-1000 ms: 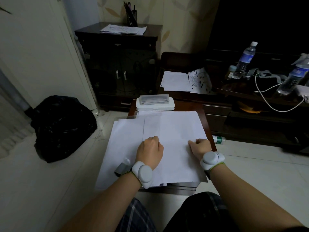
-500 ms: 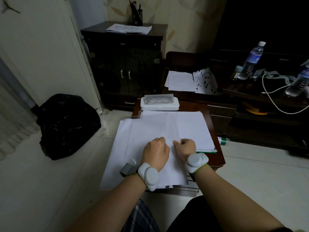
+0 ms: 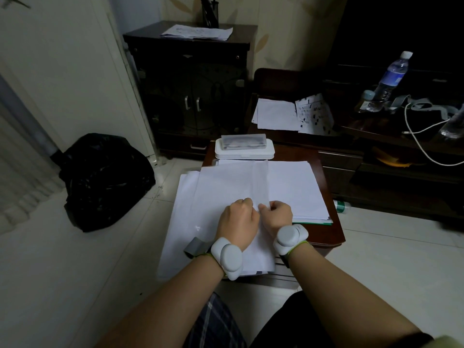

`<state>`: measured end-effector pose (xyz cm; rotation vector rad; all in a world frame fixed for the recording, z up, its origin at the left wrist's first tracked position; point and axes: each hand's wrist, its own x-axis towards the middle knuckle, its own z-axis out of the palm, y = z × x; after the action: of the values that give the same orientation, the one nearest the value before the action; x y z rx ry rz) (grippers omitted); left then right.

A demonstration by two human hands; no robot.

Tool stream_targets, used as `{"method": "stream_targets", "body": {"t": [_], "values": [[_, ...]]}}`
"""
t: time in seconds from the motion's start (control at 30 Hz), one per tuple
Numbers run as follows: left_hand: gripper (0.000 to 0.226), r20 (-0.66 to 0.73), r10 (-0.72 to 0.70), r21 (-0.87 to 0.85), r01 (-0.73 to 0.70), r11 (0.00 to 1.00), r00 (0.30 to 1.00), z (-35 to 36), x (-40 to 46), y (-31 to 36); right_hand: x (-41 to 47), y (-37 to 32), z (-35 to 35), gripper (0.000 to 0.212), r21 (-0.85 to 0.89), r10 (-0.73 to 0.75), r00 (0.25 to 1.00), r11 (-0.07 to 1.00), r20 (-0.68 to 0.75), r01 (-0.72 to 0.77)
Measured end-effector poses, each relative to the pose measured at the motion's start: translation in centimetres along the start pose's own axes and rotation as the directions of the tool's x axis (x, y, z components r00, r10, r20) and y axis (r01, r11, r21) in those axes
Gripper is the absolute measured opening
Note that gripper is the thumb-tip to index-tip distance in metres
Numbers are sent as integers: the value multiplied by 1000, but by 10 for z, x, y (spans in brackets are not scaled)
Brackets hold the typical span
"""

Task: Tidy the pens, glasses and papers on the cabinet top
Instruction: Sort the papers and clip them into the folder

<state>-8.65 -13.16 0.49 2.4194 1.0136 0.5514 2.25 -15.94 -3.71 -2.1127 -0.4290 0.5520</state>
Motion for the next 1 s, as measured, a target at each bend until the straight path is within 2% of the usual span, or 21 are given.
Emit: {"method": "stream_targets", "body": {"t": [0.07,0.17,0.27,0.43,0.53,0.77,1.0], "values": [[19,3,6,-2,-6,1000,1000,0,0,0,0,1,1,24,9,-19,1000,1000,25,18],[19,10,14,13,-15,1000,1000,-1,0,0,-1,0,2,43,13,-50,997,999,52,50],[19,4,22,13,-22,1000,1000,-2,-1,0,-4,-2,3,51,25,-74,994,997,76,72],[19,-5,28,-4,-28,1000,1000,-1,-1,0,-8,-7,8,45,45,-84,994,996,77,80],[20,-20,31,-17,-31,999,999,0,-1,1,-10,-9,11,50,56,-87,993,995,83,82],[20,-35,34,-17,-35,999,999,0,-1,0,-12,-10,16,47,-84,-56,994,994,91,64],[19,-55,60,11,-59,998,997,1,-1,3,-9,-6,19,44,-118,-18,994,993,108,31]]}}
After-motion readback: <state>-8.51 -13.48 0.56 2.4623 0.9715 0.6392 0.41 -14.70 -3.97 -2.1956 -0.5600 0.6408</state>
